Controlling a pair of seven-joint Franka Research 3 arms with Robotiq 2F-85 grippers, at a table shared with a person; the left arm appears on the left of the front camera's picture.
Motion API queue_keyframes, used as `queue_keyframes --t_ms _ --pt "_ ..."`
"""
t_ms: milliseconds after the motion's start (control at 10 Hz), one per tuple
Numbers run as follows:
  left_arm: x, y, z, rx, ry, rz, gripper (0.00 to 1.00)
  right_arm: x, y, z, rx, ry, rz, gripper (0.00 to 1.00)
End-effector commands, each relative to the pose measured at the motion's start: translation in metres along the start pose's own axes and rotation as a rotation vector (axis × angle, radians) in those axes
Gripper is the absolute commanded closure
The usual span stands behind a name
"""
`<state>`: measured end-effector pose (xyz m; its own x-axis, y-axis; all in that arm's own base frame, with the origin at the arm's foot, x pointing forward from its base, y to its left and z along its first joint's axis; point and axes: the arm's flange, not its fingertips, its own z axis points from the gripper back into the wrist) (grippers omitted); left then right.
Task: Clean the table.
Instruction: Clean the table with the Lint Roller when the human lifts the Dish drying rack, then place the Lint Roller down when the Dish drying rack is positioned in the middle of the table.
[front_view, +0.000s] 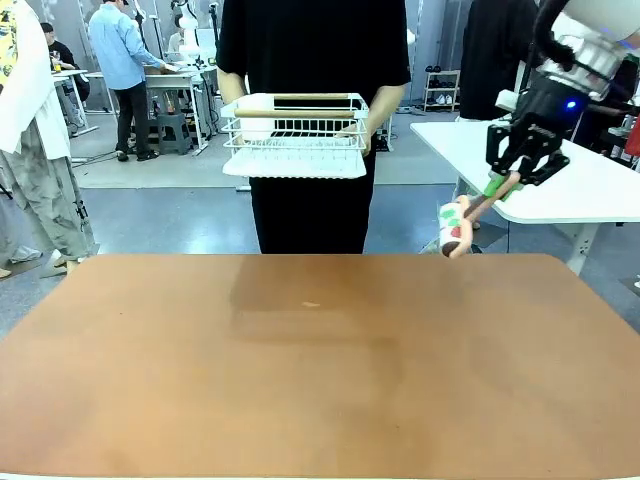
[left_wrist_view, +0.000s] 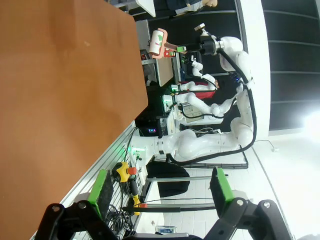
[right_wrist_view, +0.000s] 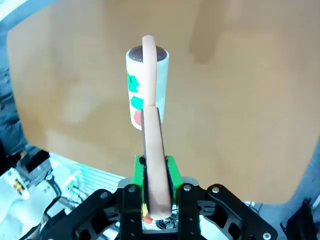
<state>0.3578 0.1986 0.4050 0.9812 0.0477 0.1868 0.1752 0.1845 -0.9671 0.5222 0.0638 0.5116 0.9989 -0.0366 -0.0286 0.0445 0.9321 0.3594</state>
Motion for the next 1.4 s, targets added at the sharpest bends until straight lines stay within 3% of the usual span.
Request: queue_keyframes --t_ms 0,100,200,1300 --pt "-0.0017 -0.0006 0.0021 -0.002 -0.001 -0.003 0.0 -0.008 -0.0022 0.0029 -0.104 0.004 -0.05 0.78" --pt "-0.0017 -0.0006 0.0021 -0.002 -0.001 -0.003 0.0 0.0005 -0.0072 0.0013 -0.166 0.012 -0.059 0.78" --pt "-0.0017 -0.0006 0.0021 -0.002 -0.001 -0.003 0.0 -0.0071 -0.0046 0.0057 -0.047 -0.008 -0.016 0.78" --pt "-0.0017 -0.0006 0.0021 -0.002 -0.001 -0.003 0.0 -0.0071 -0.0046 0.0057 -0.047 -0.008 -0.016 0.78"
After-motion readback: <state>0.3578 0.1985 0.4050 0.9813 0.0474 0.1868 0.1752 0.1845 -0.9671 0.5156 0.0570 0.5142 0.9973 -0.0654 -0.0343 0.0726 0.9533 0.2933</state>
